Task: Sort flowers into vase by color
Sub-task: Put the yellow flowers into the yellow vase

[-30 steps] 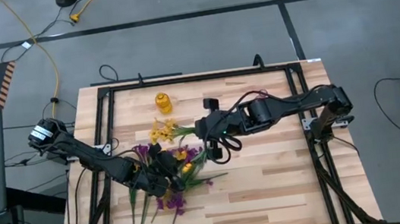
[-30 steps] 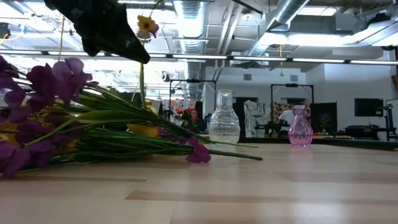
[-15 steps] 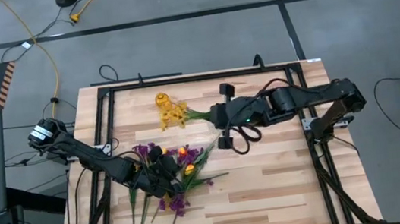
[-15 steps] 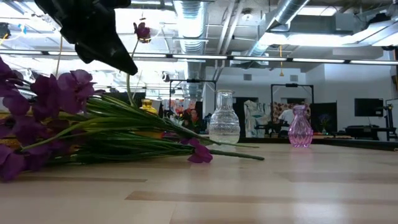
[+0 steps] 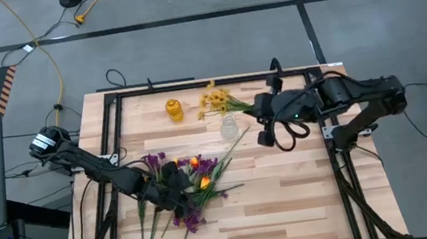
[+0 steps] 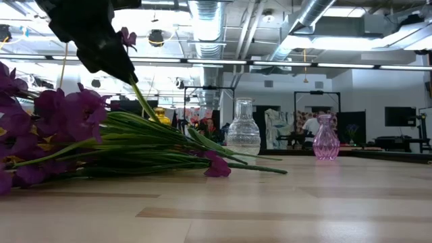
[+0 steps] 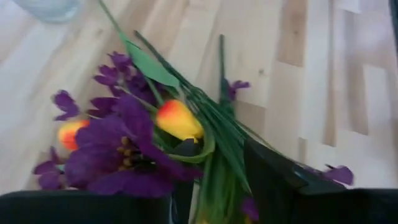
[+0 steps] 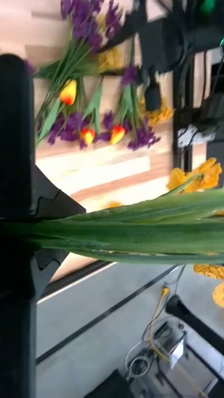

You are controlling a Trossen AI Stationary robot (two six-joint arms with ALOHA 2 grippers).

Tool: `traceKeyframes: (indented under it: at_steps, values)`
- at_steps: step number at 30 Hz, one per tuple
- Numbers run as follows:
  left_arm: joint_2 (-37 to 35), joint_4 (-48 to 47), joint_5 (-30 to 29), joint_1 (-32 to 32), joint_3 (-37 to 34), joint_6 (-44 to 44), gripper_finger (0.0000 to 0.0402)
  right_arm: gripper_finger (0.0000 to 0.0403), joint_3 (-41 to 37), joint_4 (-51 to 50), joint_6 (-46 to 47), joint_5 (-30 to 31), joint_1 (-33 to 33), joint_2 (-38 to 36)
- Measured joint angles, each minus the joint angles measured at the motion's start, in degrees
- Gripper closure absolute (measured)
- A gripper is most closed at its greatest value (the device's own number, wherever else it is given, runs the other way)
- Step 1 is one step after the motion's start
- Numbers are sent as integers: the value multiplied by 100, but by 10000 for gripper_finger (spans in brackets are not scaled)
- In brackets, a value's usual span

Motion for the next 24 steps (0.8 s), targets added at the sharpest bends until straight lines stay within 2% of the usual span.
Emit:
traceKeyframes:
  at_steps: [5,12,20,24]
  values:
    - [-56,234,241,2,1,22,264,364,-629,41,252,46,0,-267]
    - [-59,715,229,2,2,411,264,364,-1782,276,807,69,-50,-851]
    - [-57,1315,-59,22,2,881,264,364,-3276,1478,887,75,-48,-1776]
    - [-57,1518,-536,27,2,1125,264,364,-4022,2372,737,70,-48,-2223]
